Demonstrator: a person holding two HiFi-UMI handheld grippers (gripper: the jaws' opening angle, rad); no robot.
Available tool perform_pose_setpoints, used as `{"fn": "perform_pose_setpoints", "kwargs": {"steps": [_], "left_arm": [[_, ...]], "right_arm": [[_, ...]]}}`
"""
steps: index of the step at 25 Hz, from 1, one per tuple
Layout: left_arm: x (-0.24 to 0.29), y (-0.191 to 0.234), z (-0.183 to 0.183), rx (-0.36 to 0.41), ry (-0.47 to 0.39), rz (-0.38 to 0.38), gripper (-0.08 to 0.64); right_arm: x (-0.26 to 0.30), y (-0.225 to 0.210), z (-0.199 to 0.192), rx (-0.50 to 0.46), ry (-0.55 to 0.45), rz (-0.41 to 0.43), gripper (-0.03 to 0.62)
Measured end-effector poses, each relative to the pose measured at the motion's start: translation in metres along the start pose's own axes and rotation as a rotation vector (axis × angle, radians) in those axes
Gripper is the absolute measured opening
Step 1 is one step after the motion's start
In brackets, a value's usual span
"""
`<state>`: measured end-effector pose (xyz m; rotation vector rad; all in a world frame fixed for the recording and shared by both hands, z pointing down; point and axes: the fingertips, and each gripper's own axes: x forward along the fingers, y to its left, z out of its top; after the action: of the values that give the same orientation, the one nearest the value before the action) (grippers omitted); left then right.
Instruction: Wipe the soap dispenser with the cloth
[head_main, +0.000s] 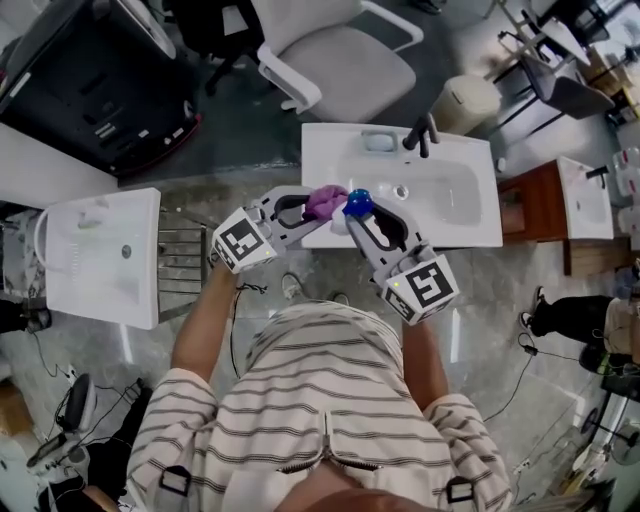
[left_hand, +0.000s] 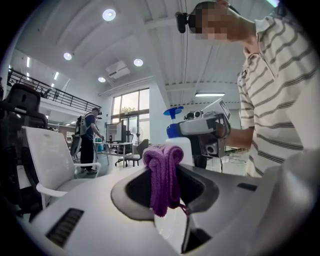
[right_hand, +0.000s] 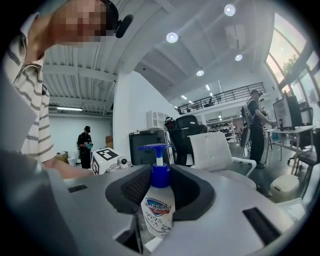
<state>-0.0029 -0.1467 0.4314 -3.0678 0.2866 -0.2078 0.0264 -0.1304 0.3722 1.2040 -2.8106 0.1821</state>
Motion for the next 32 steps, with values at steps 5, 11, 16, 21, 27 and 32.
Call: {"fn": "perform_pose_setpoints", "kwargs": {"steps": [5, 11, 16, 21, 27, 32], "left_arm": [[0.004, 0.002, 0.0, -0.015, 0.001, -0.073, 0.117], [0.01, 0.001, 0.001, -0.004, 0.013, -0.115, 0.117], [0.018, -0.006, -0.002, 0.04, 0.028, -0.149, 0.115], [0.015, -0.009, -0.008, 0.042, 0.059, -0.166, 0.115], [0.01, -0.014, -0.019, 0.028, 0.093, -0.171, 0.115], [0.003, -0.017, -0.025, 0.008, 0.095, -0.155, 0.115]], "right_arm": [[0.001, 0.009, 0.004, -0.013, -0.007, 0.058, 0.133], [0.0, 0.015, 0.006, -0.024, -0.005, 0.11, 0.133], [-0.008, 0.021, 0.006, 0.0, -0.02, 0.177, 0.133], [-0.007, 0.028, 0.009, 0.02, -0.034, 0.211, 0.133], [-0.007, 0.028, 0.015, 0.065, -0.064, 0.228, 0.133], [-0.006, 0.028, 0.014, 0.078, -0.066, 0.222, 0.133]]}}
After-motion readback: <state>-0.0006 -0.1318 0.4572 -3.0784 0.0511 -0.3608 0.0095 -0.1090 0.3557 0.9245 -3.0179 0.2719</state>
